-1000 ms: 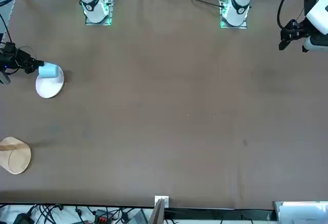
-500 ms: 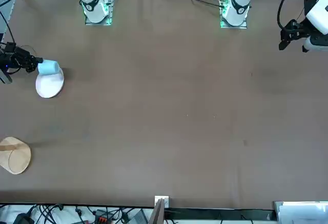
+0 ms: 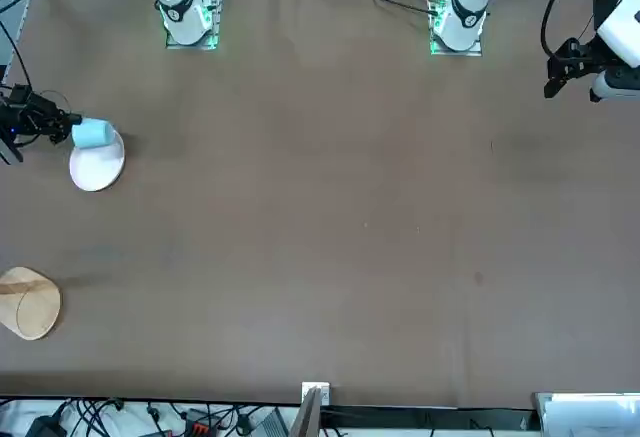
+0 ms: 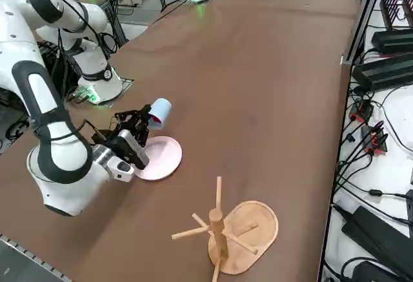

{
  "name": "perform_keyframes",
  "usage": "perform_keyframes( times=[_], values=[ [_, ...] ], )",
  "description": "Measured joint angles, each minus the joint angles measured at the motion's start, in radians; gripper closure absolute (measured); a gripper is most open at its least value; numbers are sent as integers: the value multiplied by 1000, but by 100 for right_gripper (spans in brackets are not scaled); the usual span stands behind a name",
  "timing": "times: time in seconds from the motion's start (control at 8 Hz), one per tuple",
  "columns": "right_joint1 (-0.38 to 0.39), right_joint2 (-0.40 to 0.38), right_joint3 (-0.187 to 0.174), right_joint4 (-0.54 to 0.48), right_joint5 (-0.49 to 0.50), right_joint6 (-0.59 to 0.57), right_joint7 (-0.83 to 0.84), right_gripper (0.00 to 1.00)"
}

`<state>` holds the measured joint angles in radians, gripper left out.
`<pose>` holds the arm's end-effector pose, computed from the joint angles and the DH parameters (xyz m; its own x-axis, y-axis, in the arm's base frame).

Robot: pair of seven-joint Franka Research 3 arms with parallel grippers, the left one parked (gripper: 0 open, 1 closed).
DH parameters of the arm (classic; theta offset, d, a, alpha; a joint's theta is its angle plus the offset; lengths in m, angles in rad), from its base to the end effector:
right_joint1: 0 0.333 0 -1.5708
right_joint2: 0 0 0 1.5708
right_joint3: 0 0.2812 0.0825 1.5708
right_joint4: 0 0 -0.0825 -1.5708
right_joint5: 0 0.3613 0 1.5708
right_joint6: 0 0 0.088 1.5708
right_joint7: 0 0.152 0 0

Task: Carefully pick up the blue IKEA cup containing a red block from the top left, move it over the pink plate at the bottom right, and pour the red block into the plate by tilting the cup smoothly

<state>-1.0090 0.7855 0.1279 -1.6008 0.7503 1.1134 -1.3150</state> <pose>0.3977 -0.3007 0.1839 0.9530 0.0040 0.3030 0.3024 -0.0783 -0.9500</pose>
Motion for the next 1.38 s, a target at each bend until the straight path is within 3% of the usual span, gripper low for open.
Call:
perform_keyframes(
  times=[1.38],
  values=[
    [-26,127,0,85,43,-106,-41,98]
  ],
)
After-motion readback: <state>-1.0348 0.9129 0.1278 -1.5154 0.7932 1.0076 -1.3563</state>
